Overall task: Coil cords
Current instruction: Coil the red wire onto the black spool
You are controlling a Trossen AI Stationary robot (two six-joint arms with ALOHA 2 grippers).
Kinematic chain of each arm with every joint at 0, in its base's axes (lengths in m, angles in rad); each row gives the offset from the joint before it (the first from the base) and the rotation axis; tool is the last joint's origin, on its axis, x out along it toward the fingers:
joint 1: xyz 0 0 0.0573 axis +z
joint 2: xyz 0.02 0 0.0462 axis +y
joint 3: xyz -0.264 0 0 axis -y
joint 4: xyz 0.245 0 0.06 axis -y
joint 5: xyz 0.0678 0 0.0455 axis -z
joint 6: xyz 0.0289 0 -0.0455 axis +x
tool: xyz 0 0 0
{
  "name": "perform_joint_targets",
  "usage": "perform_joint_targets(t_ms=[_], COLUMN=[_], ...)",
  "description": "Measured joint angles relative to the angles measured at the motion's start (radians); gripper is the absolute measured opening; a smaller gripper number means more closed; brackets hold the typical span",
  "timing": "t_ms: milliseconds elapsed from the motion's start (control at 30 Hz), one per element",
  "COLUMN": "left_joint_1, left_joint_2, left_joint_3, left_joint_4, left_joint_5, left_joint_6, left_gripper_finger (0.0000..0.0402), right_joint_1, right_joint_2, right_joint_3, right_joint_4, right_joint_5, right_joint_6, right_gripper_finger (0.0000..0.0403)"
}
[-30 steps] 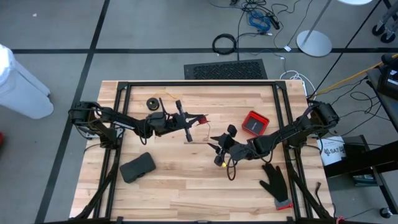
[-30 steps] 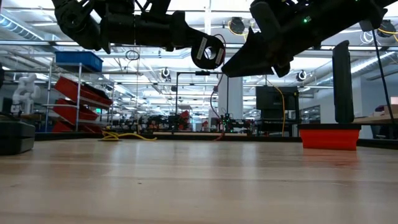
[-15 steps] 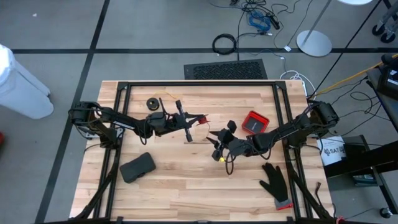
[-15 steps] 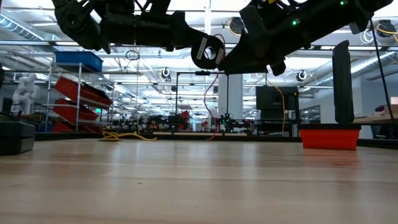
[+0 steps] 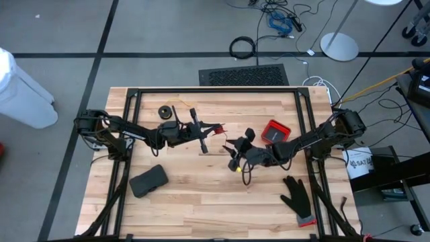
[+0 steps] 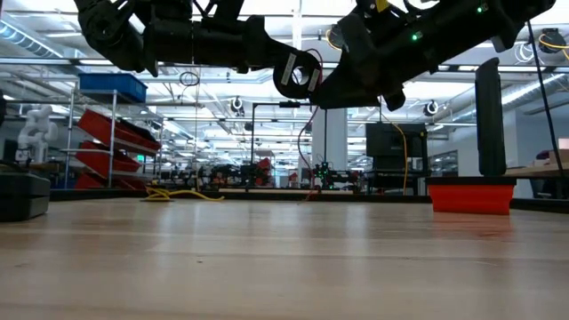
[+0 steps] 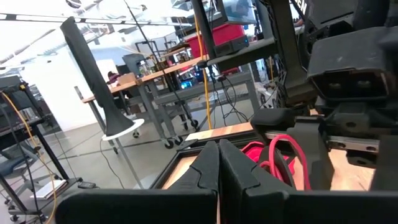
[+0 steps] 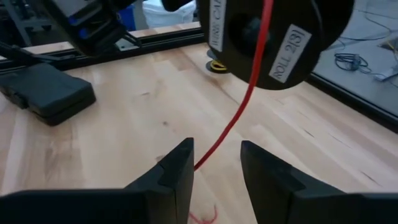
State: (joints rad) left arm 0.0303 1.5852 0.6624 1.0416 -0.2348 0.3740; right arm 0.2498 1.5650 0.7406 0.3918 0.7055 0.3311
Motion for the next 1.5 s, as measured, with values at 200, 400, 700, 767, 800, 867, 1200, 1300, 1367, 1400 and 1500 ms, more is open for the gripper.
perform_joint_targets(t_ms=[200, 400, 700, 767, 800, 867, 1200, 1300, 1367, 1400, 1500], left_joint_1=[0.0, 0.0, 0.0, 0.0, 0.0, 0.0, 0.0, 0.004, 0.005, 0.005, 0.011], left_joint_2=[0.0, 0.0, 0.0, 0.0, 0.0, 0.0, 0.0, 0.0, 0.0, 0.0, 0.0], left_joint_3=[0.0, 0.0, 0.0, 0.0, 0.0, 0.0, 0.0, 0.0, -0.001, -0.001, -0.016], left_joint_4=[0.0, 0.0, 0.0, 0.0, 0.001, 0.0, 0.026, 0.02, 0.008, 0.006, 0.031], left_joint_5=[0.0, 0.0, 0.0, 0.0, 0.0, 0.0, 0.0, -0.002, -0.02, -0.032, -0.026], left_joint_6=[0.0, 0.0, 0.0, 0.0, 0.0, 0.0, 0.0, 0.001, 0.011, 0.022, 0.032], left_gripper_finger=[0.0, 0.0, 0.0, 0.0, 0.0, 0.0, 0.0, 0.0, 0.0, 0.0, 0.0], right_joint_1=[-0.007, -0.015, -0.142, -0.181, -0.197, -0.215, -0.229, -0.224, -0.212, -0.205, -0.186], right_joint_2=[0.0, 0.0, 0.0, 0.0, 0.0, 0.0, 0.098, 0.179, 0.226, 0.249, 0.279], right_joint_3=[0.0, 0.0, 0.0, 0.0, 0.0, 0.0, 0.018, 0.071, 0.112, 0.133, 0.151], right_joint_4=[-0.007, -0.002, 0.009, -0.015, -0.027, -0.031, 0.134, 0.186, 0.211, 0.228, 0.273], right_joint_5=[0.015, 0.117, 0.089, 0.026, 0.005, -0.023, -0.139, -0.168, -0.158, -0.149, -0.094], right_joint_6=[-0.042, -0.127, -0.124, -0.074, -0.055, -0.036, -0.001, 0.002, -0.002, -0.003, 0.0], right_gripper_finger=[0.0051, 0.0003, 0.0001, 0.0001, 0.0001, 0.0, 0.0, 0.0, 0.0, 0.0, 0.0])
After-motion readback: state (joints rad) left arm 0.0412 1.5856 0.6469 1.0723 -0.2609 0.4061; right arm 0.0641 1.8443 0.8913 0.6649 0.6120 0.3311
